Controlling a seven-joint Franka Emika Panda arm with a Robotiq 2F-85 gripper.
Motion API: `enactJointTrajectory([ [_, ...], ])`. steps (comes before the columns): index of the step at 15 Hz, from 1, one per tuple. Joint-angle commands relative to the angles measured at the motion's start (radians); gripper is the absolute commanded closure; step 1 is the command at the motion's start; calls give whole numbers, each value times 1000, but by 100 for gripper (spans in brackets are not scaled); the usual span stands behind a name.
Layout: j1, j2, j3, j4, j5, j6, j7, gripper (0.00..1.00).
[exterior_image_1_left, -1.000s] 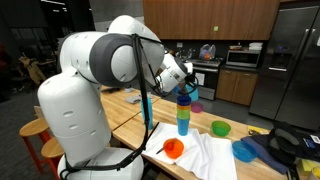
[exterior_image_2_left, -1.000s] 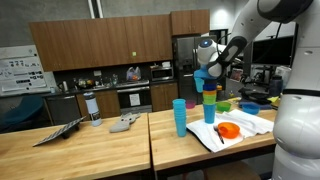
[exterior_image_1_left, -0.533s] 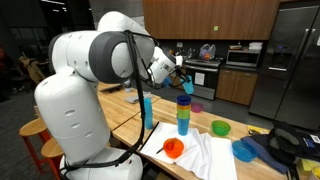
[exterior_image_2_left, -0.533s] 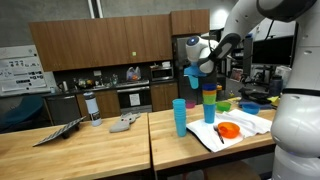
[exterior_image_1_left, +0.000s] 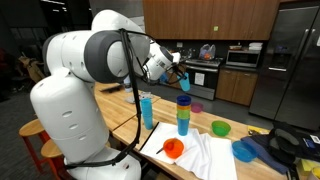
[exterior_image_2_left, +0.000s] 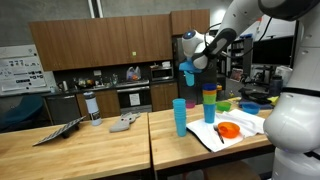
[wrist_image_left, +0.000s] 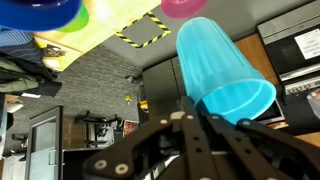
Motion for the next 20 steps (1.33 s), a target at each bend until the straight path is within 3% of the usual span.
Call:
enactJointTrajectory([
  [1, -67, 12, 66, 3, 19, 13, -12, 99],
  [9, -88, 111, 124, 35, 224, 36, 17, 99],
  [14, -89, 114, 126, 66, 239, 6, 62, 99],
  [20, -78, 93, 144, 105, 231, -65, -33, 99],
])
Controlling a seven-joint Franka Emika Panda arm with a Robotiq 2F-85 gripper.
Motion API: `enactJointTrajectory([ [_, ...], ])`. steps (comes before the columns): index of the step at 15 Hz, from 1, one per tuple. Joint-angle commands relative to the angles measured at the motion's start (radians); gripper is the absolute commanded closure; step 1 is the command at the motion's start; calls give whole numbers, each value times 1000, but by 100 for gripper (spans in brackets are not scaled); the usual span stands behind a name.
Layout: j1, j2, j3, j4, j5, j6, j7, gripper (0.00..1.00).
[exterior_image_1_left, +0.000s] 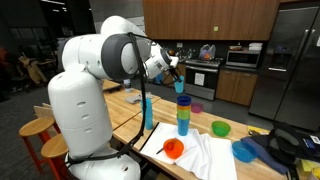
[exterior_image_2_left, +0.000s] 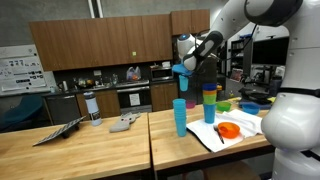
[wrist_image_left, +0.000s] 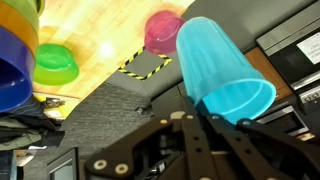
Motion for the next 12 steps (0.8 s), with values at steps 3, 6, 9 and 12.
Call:
enactJointTrajectory([
  [3, 4, -11, 44, 37, 20, -32, -178, 99],
  [6, 8, -9, 60, 51, 24, 5, -350, 99],
  [9, 14, -11, 61, 46, 73, 71, -545, 99],
  [12, 6, -2, 68, 46, 60, 74, -560, 95],
])
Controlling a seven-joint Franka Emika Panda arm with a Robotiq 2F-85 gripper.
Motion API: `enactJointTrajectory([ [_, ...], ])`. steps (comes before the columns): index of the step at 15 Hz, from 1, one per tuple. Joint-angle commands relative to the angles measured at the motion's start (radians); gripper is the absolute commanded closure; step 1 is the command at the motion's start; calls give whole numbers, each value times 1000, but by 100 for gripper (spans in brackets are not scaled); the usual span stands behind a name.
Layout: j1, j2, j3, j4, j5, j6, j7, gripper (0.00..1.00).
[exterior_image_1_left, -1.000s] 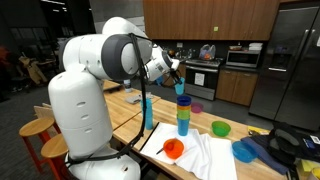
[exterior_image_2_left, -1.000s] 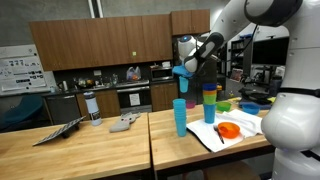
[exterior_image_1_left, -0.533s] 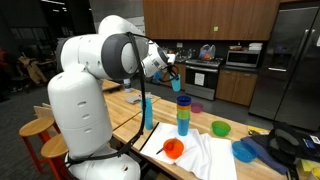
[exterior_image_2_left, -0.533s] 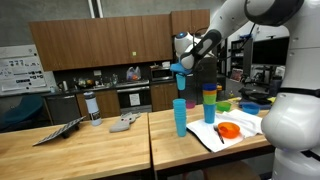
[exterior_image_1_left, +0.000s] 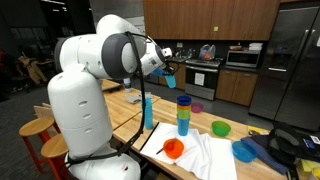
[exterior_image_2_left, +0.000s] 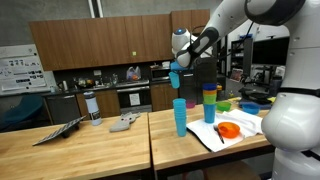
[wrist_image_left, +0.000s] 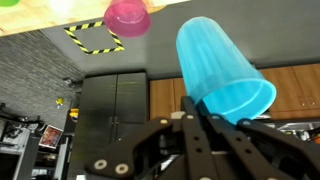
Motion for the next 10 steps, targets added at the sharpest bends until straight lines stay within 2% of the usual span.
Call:
enactJointTrajectory([
  [1, 0, 0, 0, 1, 9, 6, -36, 95],
  [7, -1, 0, 0, 1, 10, 9, -65, 95],
  [8, -1, 0, 0, 1, 10, 10, -65, 99],
  [9, -2, 0, 8, 0, 26, 18, -101, 99],
  [10, 12, -1, 20, -6, 94, 19, -237, 99],
])
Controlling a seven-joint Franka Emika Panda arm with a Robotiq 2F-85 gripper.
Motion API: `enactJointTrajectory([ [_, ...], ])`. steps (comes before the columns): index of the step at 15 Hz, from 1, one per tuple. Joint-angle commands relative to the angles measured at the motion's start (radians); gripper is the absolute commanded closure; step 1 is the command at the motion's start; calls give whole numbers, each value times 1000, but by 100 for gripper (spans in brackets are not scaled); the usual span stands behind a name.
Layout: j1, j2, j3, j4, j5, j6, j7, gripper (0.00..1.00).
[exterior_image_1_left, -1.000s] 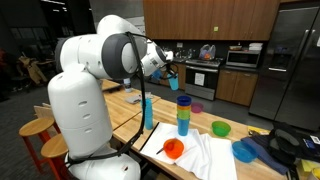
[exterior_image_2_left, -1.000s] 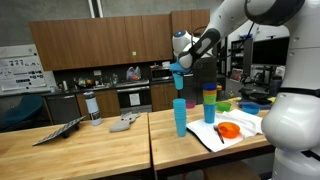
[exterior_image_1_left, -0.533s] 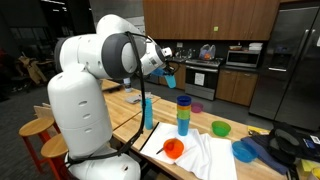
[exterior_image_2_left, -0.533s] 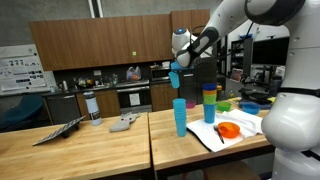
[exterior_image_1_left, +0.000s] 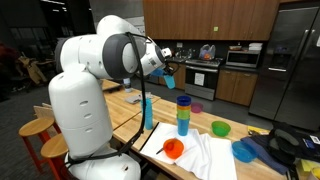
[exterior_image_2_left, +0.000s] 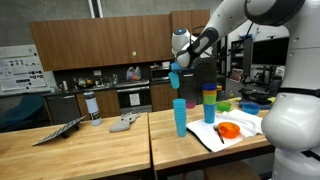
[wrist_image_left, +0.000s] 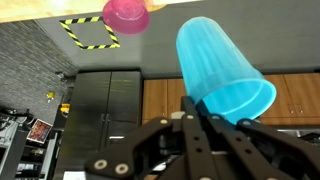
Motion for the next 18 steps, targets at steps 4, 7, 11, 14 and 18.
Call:
enactJointTrajectory([
  [4, 52, -41, 64, -9, 164, -79, -407, 99],
  [7, 77, -81, 93, -6, 251, -183, -607, 99],
  [11, 93, -142, 107, 4, 315, -319, -865, 99],
  [14, 82, -181, 106, 0, 281, -335, -942, 99],
  [18, 76, -166, 114, 8, 290, -322, -921, 95],
])
